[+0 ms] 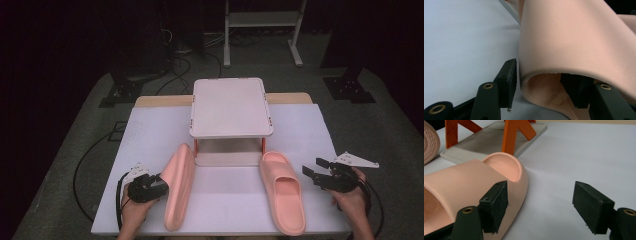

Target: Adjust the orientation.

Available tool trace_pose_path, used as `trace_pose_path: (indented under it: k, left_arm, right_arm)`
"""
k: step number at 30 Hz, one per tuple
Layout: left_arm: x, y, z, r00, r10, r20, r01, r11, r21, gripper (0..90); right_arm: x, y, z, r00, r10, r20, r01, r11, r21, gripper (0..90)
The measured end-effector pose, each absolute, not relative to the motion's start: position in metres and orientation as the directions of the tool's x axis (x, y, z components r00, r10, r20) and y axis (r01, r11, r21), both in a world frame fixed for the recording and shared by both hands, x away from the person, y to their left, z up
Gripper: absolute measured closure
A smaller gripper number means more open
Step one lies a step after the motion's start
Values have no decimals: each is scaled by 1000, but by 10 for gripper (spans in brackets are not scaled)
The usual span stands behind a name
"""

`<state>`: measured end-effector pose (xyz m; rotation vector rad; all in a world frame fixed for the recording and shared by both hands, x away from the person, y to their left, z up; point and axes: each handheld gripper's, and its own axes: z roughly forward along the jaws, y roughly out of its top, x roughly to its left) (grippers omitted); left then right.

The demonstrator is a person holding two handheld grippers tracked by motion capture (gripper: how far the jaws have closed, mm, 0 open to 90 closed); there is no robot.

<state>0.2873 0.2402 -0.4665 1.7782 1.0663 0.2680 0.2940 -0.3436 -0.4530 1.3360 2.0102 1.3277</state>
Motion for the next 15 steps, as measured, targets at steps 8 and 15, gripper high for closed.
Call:
trace_pose_path:
  k: [8, 15]
  left_arm:
    - [287, 231, -461, 606, 749, -269, 516, -112, 849, 450]
    - [288, 226, -459, 613, 744, -266, 507, -113, 854, 438]
  right_arm:
    - [294, -344, -453, -475, 862, 175, 500, 101, 860, 280]
    - [294, -344, -453, -472, 863, 181, 503, 95, 859, 280]
